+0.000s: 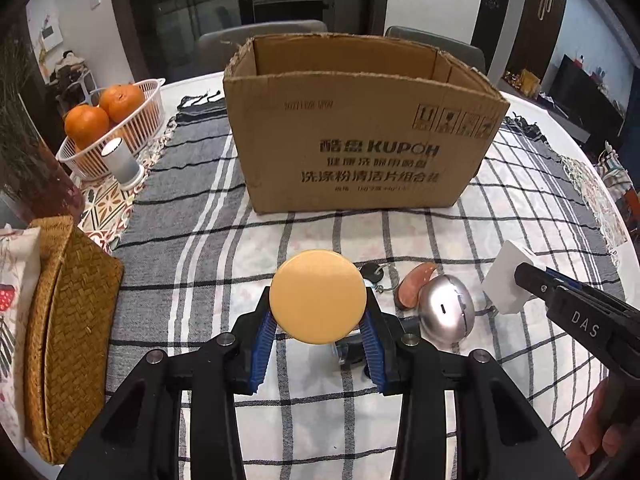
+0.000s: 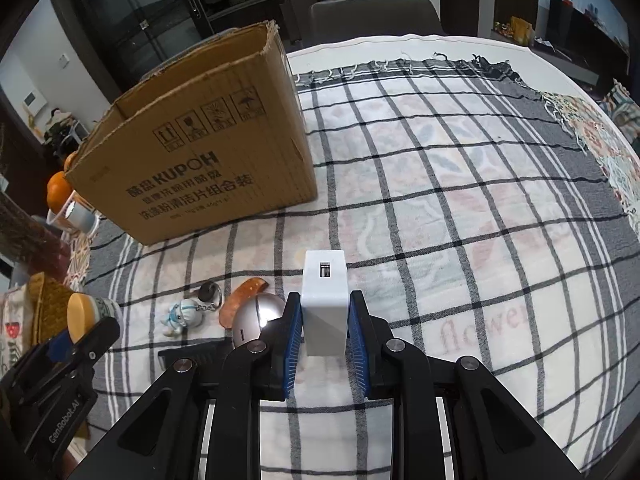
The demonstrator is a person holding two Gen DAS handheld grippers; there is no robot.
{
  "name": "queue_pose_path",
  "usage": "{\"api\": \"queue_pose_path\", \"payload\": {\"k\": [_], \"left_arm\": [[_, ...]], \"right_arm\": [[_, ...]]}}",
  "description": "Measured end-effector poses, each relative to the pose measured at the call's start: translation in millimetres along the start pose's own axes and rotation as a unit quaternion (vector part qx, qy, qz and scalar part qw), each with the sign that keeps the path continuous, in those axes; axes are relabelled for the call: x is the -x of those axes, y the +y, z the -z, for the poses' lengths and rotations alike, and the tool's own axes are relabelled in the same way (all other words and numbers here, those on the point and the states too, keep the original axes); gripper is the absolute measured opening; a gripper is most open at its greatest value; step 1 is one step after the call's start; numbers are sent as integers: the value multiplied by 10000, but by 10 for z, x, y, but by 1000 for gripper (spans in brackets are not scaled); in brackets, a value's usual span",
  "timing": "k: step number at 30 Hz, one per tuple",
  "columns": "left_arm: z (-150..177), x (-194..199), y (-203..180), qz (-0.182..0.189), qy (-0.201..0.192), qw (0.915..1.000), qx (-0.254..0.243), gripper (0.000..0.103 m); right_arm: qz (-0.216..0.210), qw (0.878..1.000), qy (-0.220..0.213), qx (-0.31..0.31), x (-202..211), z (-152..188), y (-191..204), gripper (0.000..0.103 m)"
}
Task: Organize rigid objects
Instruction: 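Lift and carry the jar and charger over the cardboard box with both tools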
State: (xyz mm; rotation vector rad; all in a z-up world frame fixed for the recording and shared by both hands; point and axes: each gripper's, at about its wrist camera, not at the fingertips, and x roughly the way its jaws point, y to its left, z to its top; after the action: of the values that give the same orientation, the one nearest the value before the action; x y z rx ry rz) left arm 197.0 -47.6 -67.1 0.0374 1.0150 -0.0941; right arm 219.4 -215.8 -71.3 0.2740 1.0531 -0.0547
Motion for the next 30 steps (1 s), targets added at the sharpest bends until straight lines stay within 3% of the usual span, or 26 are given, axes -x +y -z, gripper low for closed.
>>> {"api": "queue_pose_path", "payload": {"k": [30], "left_arm": [[-736,659,-2,332,-889,9947,-390,39]], "right_arm": [[-650,9907,-1106,452,896,-560,428,24]]}}
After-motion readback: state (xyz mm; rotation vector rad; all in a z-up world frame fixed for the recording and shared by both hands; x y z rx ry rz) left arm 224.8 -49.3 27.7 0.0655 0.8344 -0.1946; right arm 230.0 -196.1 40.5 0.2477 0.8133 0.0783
